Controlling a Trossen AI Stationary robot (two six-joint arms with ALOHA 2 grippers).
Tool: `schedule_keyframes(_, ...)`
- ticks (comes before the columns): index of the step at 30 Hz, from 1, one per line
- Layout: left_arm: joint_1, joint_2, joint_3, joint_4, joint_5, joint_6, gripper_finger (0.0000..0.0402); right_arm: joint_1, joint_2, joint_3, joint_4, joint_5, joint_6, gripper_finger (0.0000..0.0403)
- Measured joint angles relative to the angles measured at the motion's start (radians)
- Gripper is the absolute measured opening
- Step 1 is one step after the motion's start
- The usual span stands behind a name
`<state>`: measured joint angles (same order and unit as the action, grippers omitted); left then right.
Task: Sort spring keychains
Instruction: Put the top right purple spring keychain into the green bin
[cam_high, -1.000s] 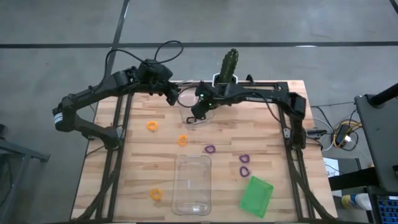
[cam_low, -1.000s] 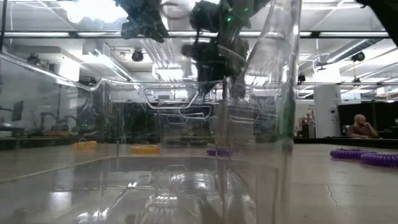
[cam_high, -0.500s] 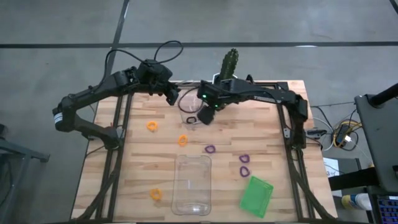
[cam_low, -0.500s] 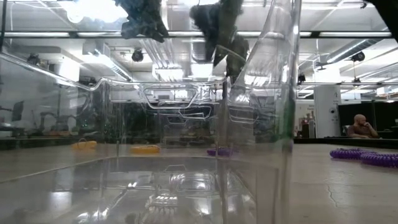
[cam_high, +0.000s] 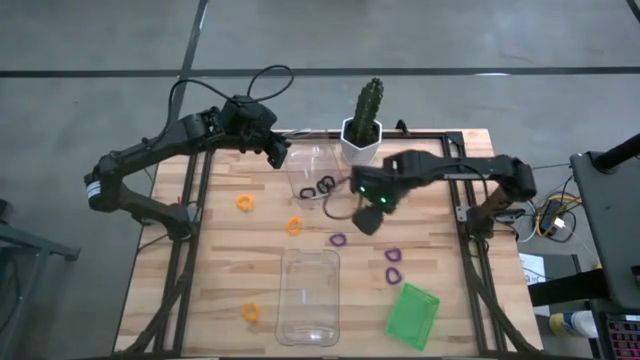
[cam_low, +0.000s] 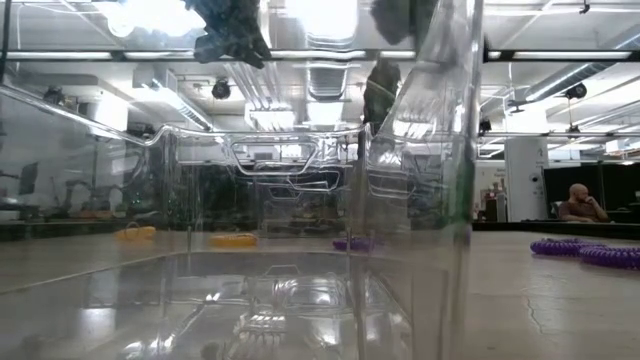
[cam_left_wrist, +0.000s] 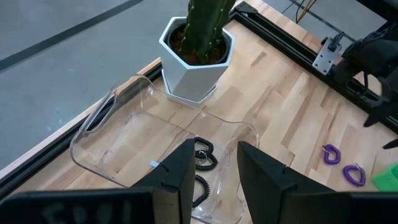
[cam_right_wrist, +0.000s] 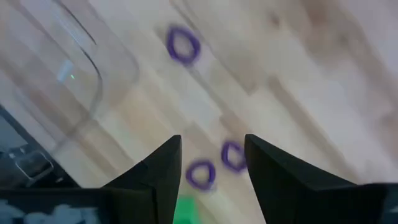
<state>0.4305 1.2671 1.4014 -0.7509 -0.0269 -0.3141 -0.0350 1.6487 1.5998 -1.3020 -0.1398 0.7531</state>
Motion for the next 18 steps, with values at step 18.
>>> schedule_keyframes(18, 0.0, 0.0, 0.0, 0.0, 0.0, 0.01, 0.0113, 0.131, -0.156, -0.601, 0.241, -0.089, 0.36, 0.0166)
